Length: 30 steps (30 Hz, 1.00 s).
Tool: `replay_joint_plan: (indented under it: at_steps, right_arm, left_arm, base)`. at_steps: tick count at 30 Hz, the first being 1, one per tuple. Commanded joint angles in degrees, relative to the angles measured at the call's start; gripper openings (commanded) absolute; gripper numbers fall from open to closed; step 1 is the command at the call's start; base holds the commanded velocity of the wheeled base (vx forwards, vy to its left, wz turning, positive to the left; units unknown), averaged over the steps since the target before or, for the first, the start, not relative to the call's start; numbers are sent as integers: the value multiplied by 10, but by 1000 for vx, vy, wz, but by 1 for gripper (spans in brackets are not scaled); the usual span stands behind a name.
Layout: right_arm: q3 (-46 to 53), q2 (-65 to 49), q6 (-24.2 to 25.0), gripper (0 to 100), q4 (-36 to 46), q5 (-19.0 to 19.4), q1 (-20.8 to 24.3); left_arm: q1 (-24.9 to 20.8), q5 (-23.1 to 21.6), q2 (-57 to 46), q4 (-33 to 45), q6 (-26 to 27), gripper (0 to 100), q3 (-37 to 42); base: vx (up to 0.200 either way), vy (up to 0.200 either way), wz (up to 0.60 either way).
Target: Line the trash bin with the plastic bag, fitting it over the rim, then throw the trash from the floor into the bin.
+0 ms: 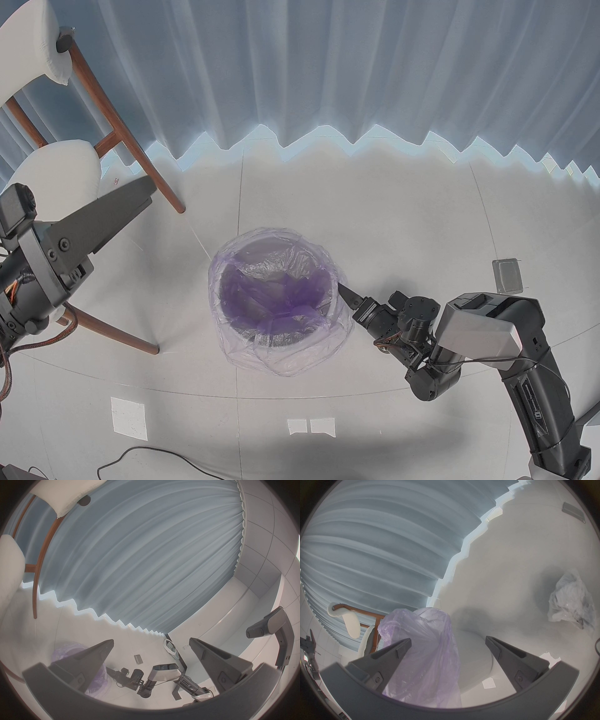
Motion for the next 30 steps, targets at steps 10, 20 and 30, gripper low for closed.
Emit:
replay_joint_plan:
  at_steps: [10,20,30]
  right_arm:
    - [116,-121,28,100,-9,-12,-34]
    - [203,-175,-60,100,-10,-32,-7]
    - [302,-273,-38,100,-6,-44,89]
  left_arm:
    - [-1,3,3,0,-6,100,-7]
    - [3,4,4,0,-7,100,-7]
    - [14,2,27,9,-37,100,-5]
  base:
    - [0,0,0]
    - [0,0,0]
    - [0,0,0]
